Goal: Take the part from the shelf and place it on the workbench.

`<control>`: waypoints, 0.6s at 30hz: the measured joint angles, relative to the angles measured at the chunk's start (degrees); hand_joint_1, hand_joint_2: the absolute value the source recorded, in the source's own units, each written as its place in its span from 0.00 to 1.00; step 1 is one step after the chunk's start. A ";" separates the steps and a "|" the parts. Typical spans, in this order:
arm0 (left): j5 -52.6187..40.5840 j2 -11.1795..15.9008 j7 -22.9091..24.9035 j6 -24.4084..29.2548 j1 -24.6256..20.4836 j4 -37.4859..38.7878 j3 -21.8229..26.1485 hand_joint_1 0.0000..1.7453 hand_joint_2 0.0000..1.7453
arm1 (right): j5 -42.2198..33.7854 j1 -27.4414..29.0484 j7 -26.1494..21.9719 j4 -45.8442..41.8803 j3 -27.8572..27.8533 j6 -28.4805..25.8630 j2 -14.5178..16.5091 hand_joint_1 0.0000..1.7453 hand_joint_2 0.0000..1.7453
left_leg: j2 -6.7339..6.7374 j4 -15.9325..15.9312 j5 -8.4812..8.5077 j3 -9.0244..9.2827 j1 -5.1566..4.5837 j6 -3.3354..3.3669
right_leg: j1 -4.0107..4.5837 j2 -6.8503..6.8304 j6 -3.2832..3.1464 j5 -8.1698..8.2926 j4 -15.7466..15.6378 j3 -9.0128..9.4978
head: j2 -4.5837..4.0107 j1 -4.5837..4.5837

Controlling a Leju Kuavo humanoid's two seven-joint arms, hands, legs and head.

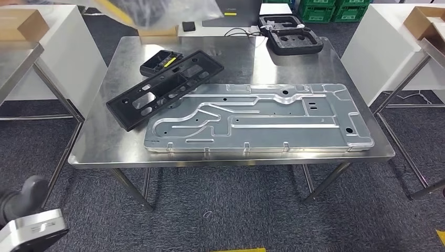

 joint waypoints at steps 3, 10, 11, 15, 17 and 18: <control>-0.17 0.00 -0.01 0.04 -0.01 -0.20 -0.01 0.00 0.00 | 0.01 -0.08 0.00 0.01 0.00 -0.01 -0.27 0.00 0.00 | 0.01 0.06 1.20 -1.10 -0.32 -0.33 | 0.54 -0.05 -1.35 3.39 -12.69 8.87 | 0.00 -0.01; -0.51 -0.02 -0.14 0.00 -0.05 -0.40 -0.15 0.00 0.00 | 0.00 -0.32 -0.09 0.02 0.00 0.07 -0.17 0.00 0.00 | 0.18 5.84 -2.55 -4.31 0.05 -2.37 | 0.35 -0.70 -3.08 5.09 -18.78 10.28 | -0.01 -0.20; -0.54 -0.03 -0.16 -0.03 -0.04 -0.40 -0.20 0.00 0.00 | -0.01 -0.33 -0.09 0.02 0.00 0.08 -0.17 0.00 0.00 | 0.17 9.90 -5.39 -5.64 0.19 -2.70 | 0.37 -0.76 -3.25 5.53 -18.72 9.69 | -0.01 -0.30; -0.68 -0.04 -0.16 -0.08 0.01 -0.40 -0.30 0.00 0.00 | -0.11 -0.27 -0.03 0.02 0.00 0.08 -0.05 0.00 0.00 | 0.20 17.22 -7.30 -5.72 0.77 -3.56 | 0.24 -0.83 -3.01 7.10 -18.09 7.03 | 0.00 -0.35; -0.71 -0.04 -0.16 -0.06 -0.06 -0.45 -0.30 0.00 0.00 | -0.14 -0.25 0.00 0.02 0.00 0.08 0.04 0.00 0.00 | 0.17 9.58 -4.47 -0.46 0.98 -3.84 | 0.09 -0.74 -2.59 7.57 -17.36 5.78 | 0.00 -0.36; -0.74 -0.04 -0.16 -0.04 -0.08 -0.53 -0.29 0.00 0.00 | -0.15 -0.25 0.00 0.02 0.01 0.08 0.07 0.00 0.00 | 0.06 5.41 -3.92 2.05 0.91 -3.80 | 0.11 -0.67 -2.33 7.75 -16.94 5.23 | 0.00 -0.36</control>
